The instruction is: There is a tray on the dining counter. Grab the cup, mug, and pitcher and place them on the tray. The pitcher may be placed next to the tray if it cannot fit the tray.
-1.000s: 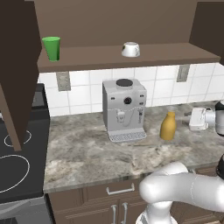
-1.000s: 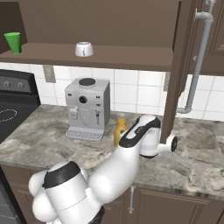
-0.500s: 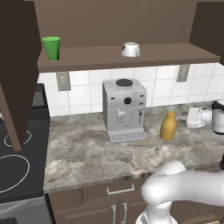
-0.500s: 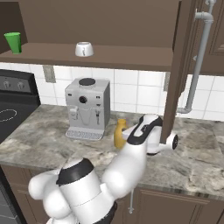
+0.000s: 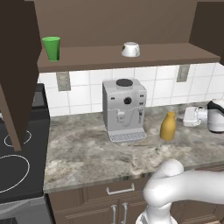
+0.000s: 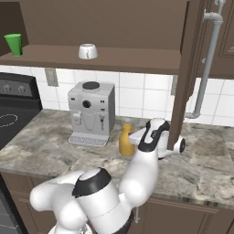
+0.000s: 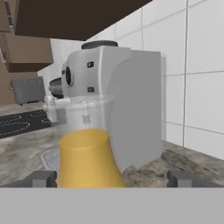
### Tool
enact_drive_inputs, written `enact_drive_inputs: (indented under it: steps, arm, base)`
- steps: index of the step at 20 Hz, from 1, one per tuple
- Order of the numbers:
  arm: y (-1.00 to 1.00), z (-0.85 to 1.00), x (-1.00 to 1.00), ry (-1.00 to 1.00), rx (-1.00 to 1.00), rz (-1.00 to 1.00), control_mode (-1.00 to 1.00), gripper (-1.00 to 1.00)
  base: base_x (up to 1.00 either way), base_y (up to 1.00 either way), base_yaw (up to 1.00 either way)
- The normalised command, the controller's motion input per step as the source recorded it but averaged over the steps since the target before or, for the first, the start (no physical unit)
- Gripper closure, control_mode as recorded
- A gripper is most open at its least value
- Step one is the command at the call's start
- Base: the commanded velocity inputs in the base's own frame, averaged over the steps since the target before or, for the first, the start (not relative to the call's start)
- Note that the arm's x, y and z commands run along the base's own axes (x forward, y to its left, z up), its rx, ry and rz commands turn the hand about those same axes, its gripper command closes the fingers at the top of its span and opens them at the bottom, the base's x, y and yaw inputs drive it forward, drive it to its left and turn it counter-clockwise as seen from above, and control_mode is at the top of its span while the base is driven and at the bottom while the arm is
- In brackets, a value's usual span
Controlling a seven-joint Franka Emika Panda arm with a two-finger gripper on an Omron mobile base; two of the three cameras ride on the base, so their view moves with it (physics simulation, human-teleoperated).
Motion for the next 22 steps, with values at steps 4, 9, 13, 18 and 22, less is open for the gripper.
enact_drive_inputs:
  steps: [4, 9, 13, 18, 22]
  arm:
    - [0.00, -0.09, 0.15, 0.00, 0.00, 0.00, -1.00, -1.00]
    - [0.00, -0.08, 0.01, 0.00, 0.00, 0.00, -1.00, -1.00]
    - [0.00, -0.04, 0.00, 0.00, 0.00, 0.00, -1.00, -1.00]
    - [0.00, -0.02, 0.00, 0.00, 0.00, 0.00, -1.00, -1.00]
    - [0.02, 0.00, -0.09, 0.00, 0.00, 0.00, -1.00, -1.00]
  base:
    - [0.00, 0.00, 0.00]
    - [0.00, 0.00, 0.00]
    - [0.00, 0.00, 0.00]
    - [0.00, 0.00, 0.00]
    - [0.00, 0.00, 0.00]
